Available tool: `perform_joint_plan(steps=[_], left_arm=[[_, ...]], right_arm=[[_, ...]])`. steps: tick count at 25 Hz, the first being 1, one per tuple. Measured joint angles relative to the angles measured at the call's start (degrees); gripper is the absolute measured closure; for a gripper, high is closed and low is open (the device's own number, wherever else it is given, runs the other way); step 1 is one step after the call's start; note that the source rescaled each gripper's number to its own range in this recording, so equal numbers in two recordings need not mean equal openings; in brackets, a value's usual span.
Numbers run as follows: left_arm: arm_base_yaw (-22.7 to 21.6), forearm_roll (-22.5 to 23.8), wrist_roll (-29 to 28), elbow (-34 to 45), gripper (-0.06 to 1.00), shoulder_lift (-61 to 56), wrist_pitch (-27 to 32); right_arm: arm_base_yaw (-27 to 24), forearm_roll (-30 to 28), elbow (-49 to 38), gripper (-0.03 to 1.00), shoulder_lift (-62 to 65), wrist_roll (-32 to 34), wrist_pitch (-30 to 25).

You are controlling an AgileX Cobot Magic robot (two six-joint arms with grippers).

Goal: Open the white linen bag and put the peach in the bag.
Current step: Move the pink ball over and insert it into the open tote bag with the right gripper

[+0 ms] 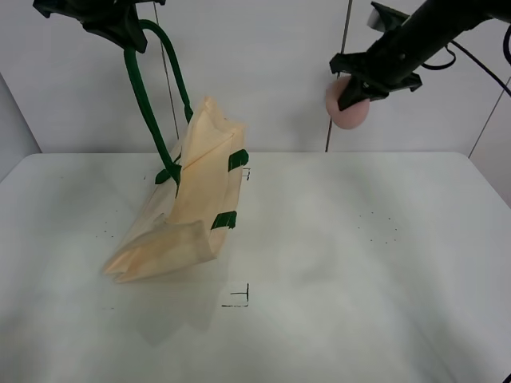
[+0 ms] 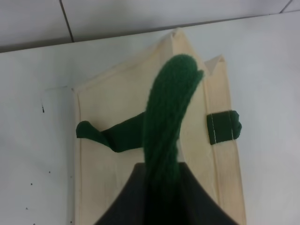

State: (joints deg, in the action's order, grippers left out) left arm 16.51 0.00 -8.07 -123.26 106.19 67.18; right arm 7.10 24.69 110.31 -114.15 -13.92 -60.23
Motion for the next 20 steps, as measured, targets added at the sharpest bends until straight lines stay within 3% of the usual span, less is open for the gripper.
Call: perform_joint_plan(steps=[5, 12, 20], left_arm=[[0.0, 0.0, 0.0, 0.0, 0.94, 0.0, 0.0], [0.0, 0.0, 0.0, 0.0, 0.94, 0.0, 0.0], [0.0, 0.0, 0.0, 0.0, 0.94, 0.0, 0.0]], right_arm=[[7.2, 4.2, 1.1, 0.97, -0.3, -6.6, 1.7], [17.9, 5.0, 1.1, 0.97, -6.9, -13.5, 9.6], [23.7, 8.8, 1.1, 0.97, -15.4, -19.1, 18.0]])
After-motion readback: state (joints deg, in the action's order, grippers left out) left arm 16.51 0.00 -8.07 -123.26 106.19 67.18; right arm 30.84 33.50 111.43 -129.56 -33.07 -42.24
